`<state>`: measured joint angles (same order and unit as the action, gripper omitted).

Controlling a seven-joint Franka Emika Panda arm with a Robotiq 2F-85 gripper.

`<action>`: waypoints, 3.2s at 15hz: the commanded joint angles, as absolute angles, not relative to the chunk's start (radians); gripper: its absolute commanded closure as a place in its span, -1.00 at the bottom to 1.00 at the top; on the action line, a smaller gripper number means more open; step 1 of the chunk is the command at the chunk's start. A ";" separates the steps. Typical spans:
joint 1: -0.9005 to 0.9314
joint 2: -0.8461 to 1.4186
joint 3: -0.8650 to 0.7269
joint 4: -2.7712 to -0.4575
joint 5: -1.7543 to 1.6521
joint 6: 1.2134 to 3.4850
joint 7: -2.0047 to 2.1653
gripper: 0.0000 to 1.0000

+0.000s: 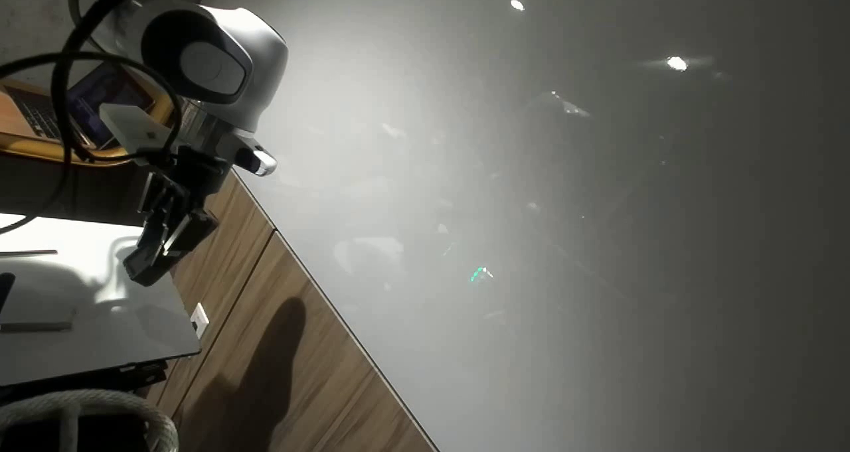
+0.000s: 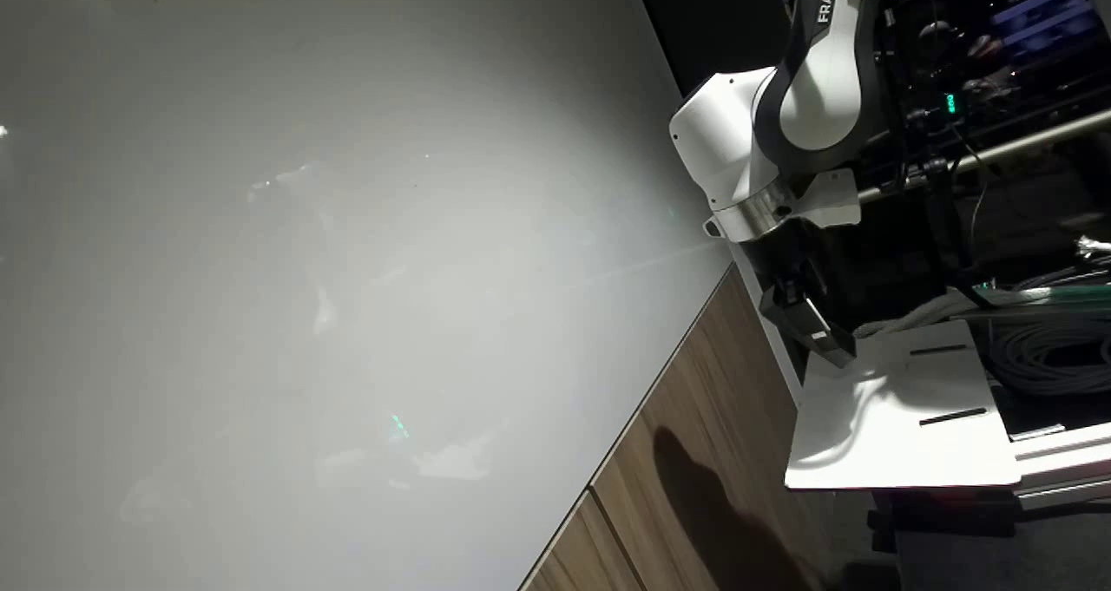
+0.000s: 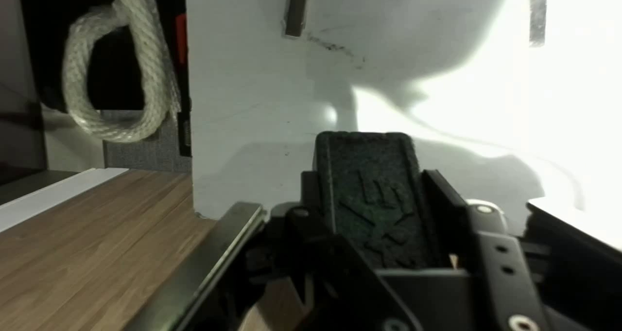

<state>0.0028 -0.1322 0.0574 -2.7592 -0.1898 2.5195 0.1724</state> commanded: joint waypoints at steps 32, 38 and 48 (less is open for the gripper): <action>0.033 -0.020 0.051 -2.770 -0.038 2.504 0.056 -1.00; 0.053 -0.042 0.068 -2.766 -0.045 2.477 0.064 -1.00; 0.033 0.022 0.035 -2.770 -0.152 2.484 0.065 -1.00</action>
